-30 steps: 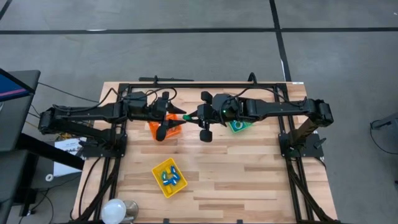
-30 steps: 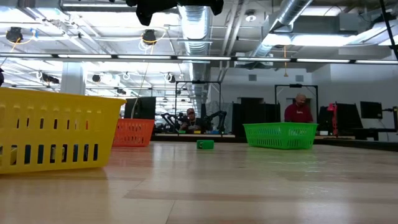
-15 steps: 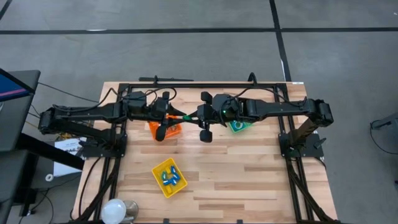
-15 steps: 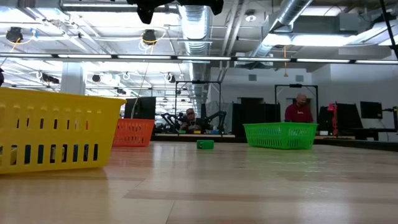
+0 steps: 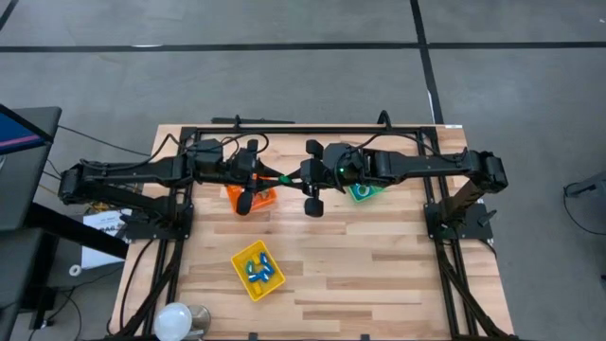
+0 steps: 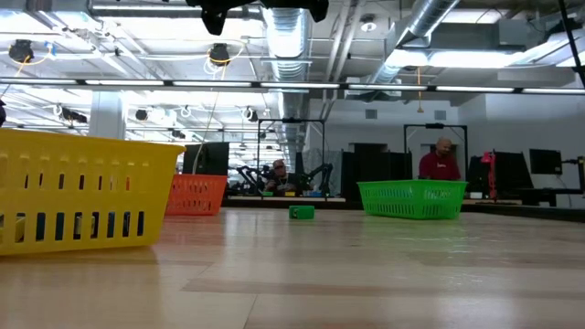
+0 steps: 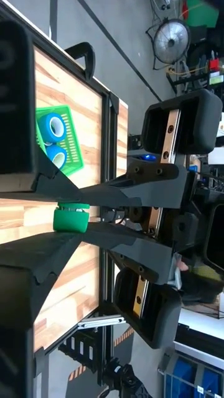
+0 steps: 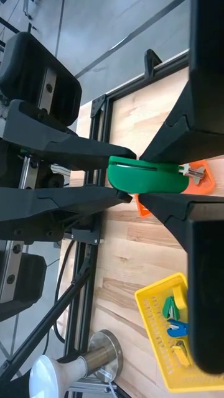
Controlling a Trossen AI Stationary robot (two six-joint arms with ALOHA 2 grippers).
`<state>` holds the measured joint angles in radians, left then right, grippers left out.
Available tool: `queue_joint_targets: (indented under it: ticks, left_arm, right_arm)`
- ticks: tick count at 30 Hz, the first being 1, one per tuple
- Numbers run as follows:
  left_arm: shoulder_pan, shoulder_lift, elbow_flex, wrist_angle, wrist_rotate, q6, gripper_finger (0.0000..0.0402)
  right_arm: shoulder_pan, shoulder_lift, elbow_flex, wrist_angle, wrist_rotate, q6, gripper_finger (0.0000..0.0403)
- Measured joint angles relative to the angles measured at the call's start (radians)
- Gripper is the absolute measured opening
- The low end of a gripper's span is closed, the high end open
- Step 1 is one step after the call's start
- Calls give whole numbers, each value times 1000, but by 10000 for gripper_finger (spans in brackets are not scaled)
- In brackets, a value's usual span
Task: Pick and place Stapler, Stapler remover, tape
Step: Put the green stapler into the yellow basket
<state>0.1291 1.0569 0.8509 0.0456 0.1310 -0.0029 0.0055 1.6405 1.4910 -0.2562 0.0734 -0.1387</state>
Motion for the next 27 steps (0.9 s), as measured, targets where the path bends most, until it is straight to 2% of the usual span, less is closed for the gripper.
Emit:
queue_joint_targets:
  ticks: [8,20,27]
  left_arm:
    - [0,0,0,0,0,-1,62]
    - [2,-1,0,-4,-3,-2,61]
    - [8,-25,2,-22,-3,-2,61]
  right_arm:
    - [0,0,0,2,1,15,67]
    - [2,-30,-2,-15,0,61,178]
    - [-7,-113,-2,-67,3,61,204]
